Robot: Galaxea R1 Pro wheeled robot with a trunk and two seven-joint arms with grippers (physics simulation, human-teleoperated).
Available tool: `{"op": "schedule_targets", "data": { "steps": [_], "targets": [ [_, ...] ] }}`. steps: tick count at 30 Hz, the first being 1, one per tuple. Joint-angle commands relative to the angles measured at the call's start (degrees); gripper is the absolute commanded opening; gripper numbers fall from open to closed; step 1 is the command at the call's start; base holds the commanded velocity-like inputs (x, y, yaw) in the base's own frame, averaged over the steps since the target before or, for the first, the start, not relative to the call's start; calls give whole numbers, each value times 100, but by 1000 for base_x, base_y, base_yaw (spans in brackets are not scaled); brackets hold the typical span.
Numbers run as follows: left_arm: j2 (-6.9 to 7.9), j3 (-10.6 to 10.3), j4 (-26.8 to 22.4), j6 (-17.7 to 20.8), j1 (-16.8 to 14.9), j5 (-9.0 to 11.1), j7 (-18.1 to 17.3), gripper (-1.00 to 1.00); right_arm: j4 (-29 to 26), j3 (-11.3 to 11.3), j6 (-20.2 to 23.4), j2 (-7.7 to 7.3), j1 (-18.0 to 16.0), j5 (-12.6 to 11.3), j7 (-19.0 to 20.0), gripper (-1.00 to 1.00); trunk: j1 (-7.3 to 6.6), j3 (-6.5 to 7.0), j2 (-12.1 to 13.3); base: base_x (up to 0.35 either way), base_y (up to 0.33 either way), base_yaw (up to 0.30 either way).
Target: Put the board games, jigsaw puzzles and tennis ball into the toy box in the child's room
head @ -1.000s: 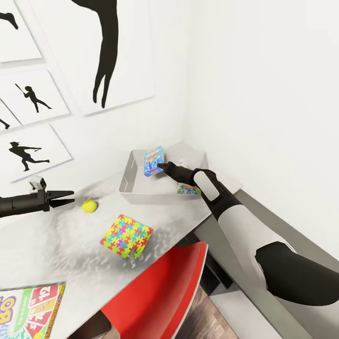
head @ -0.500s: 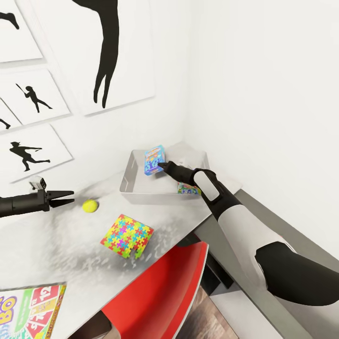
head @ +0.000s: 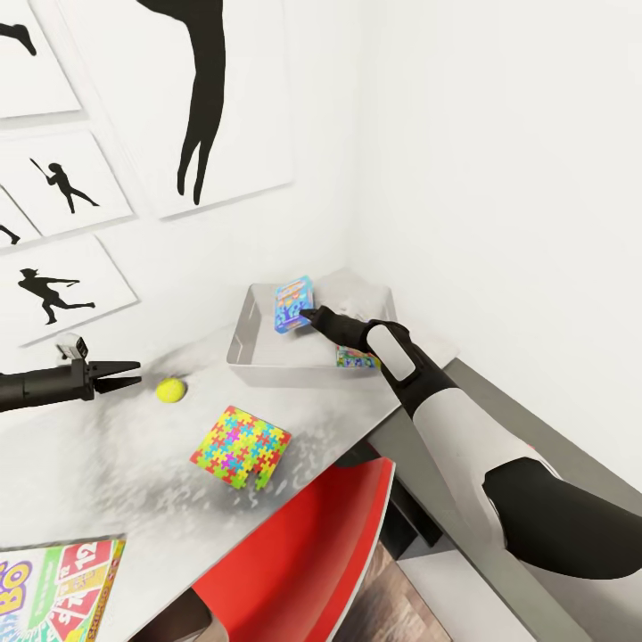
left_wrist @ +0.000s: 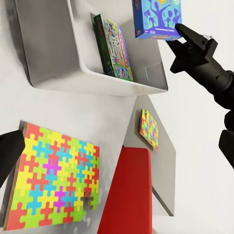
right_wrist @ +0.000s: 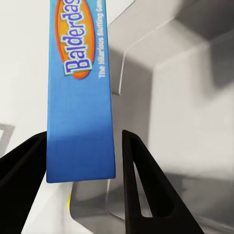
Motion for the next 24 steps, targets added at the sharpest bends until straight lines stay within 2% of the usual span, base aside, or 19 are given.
{"op": "schedule_targets", "data": {
  "steps": [1,11,12,24],
  "targets": [
    [2,-4,1,62,-3,-5,-25,100,3,1,16,0,-6,-4,6,-100,3,-9,-10,0,0,0],
    [2,5,0,63,-3,-5,-25,100,109,5,32,0,-6,-22,-8,-100,3,-9,-10,0,0,0],
    [2,6,1,61,-3,-5,-25,100,127,3,32,0,-6,-24,-8,100,3,-9,-10,0,0,0],
    [2,1,0,64,-3,-5,-25,100,145,2,26,0,-6,-25,-8,100,3,-9,-10,0,0,0]
  ]
}}
